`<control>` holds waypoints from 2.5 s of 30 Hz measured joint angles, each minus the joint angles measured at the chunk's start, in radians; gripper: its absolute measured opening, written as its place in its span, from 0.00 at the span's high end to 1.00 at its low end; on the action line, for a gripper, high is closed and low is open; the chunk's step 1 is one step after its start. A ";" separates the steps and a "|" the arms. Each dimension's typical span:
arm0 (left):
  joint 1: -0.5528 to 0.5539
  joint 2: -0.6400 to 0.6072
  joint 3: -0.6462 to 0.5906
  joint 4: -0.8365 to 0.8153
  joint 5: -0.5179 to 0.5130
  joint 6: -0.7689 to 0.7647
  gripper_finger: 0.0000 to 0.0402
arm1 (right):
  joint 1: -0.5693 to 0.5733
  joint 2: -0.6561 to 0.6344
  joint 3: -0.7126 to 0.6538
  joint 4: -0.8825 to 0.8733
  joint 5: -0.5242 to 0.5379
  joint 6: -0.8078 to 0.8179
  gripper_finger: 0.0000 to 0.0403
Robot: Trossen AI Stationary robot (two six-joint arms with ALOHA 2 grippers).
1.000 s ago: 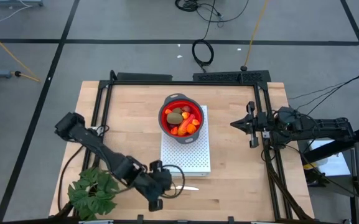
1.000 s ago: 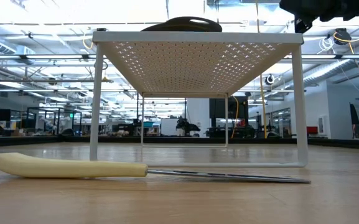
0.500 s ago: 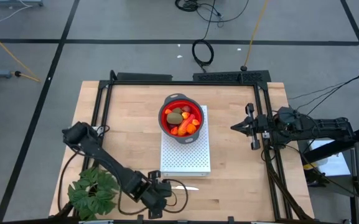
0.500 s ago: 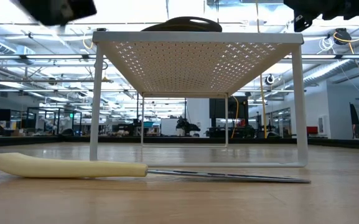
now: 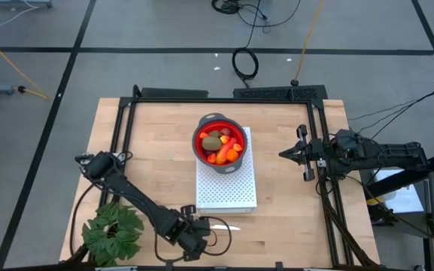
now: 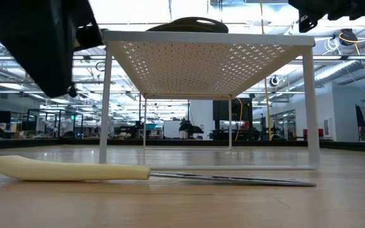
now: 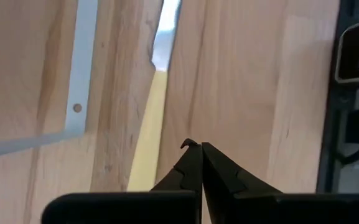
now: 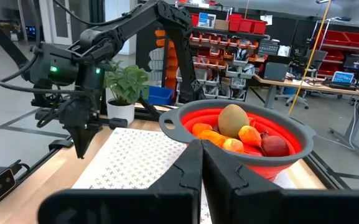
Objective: Pick & Place Fruit
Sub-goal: Put the yellow knife on the shelf
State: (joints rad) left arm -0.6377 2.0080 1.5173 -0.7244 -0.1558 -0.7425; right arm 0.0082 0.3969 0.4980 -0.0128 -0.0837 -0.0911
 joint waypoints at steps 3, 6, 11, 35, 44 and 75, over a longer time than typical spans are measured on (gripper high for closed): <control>0.003 -0.001 0.001 0.000 -0.001 0.000 0.98 | 0.000 0.000 0.000 0.000 0.000 0.000 1.00; 0.003 0.000 0.001 -0.006 0.010 -0.014 0.96 | 0.000 0.000 0.000 0.000 0.000 0.000 1.00; -0.019 -0.023 0.001 -0.101 0.016 -0.175 0.99 | 0.000 0.000 0.000 0.000 0.000 0.000 1.00; -0.128 -0.013 -0.013 -0.138 -0.164 -0.300 1.00 | 0.000 0.000 0.000 -0.015 0.000 -0.001 1.00; -0.120 0.047 -0.015 -0.130 -0.192 -0.225 0.99 | 0.000 0.001 0.000 -0.018 0.000 -0.003 1.00; -0.087 0.074 -0.008 -0.135 -0.236 -0.337 0.84 | 0.000 0.000 0.001 -0.018 0.000 -0.002 1.00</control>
State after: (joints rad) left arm -0.7242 2.0823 1.5097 -0.8594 -0.3917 -1.0792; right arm 0.0082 0.3974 0.4987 -0.0312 -0.0837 -0.0926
